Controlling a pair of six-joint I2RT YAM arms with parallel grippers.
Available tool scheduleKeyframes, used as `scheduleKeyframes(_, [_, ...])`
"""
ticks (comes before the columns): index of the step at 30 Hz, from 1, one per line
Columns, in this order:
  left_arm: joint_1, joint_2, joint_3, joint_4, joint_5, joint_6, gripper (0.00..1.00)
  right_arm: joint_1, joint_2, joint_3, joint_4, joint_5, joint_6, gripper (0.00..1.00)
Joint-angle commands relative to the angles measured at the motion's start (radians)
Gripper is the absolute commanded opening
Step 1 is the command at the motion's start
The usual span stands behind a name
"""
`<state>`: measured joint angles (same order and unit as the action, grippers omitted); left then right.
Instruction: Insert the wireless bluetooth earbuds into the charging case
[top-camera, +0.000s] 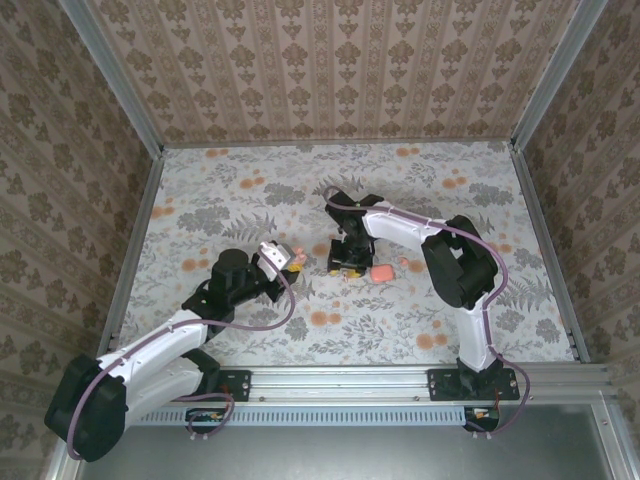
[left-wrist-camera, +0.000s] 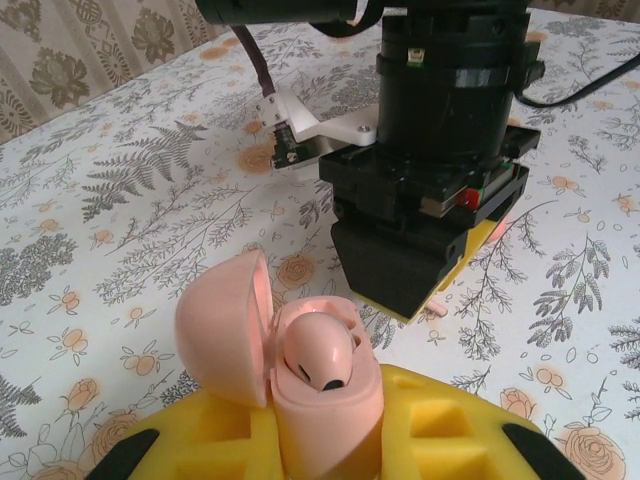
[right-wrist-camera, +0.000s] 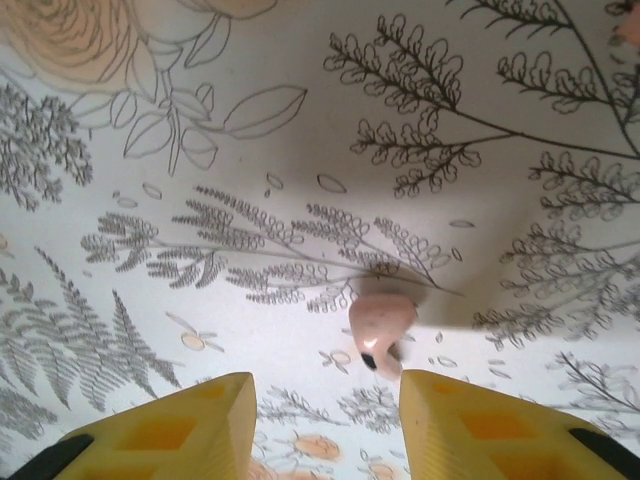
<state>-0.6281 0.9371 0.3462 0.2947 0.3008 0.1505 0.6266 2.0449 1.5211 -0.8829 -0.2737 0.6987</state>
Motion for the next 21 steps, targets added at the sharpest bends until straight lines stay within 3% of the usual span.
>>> scheduleKeyframes(1, [-0.005,-0.015,0.016,-0.004,0.000,-0.011,0.16,-0.002,-0.014,0.067,-0.153,0.031,-0.141,0.42])
scheduleKeyframes(9, [-0.005,-0.017,0.004,0.008,-0.003,-0.032,0.16,-0.001,0.064,0.230,-0.337,0.097,-0.428,0.41])
scheduleKeyframes(21, [-0.005,-0.019,0.014,-0.008,-0.006,-0.022,0.16,0.002,0.175,0.300,-0.342,0.059,-0.448,0.42])
